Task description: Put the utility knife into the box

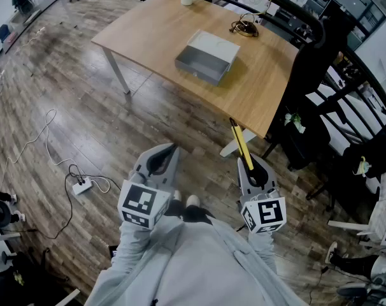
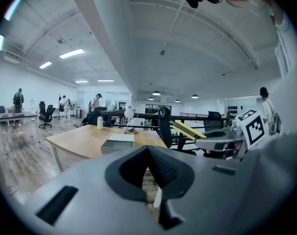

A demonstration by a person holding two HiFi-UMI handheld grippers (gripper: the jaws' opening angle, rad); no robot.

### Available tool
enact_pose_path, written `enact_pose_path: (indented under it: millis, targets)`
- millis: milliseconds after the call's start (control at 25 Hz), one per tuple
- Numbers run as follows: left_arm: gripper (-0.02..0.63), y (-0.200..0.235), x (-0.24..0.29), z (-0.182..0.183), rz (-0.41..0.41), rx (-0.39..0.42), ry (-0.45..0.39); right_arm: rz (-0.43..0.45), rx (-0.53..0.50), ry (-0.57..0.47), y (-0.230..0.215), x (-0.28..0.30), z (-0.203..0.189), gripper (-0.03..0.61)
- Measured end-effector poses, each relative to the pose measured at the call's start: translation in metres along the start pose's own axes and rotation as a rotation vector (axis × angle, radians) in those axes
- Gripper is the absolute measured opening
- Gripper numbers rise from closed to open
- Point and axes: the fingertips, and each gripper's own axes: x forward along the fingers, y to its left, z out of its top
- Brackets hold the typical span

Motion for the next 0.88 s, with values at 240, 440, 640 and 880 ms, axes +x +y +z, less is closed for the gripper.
enact_pose_path:
  millis: [240,440,640,880]
  targets:
    - [0.018,-0.005,-0.01,0.001,0.032,-0.014,-0.009,0.016,0.03,-0.027,-0.003,-0.013,-0.001,0.084]
    - [0.018,0.006,-0.005,0.0,0.06,-0.043,-0.009,0.051,0.034,-0.027,-0.003,-0.004,0.001,0.084]
    - [0.018,0.018,0.015,0.002,0.06,-0.045,-0.007,0.069,0.055,-0.025,-0.011,0.021,0.001,0.084]
    - [0.018,0.06,0.048,0.009,0.056,-0.042,-0.012,0.082,0.058,-0.035,-0.017,0.076,0.013,0.084]
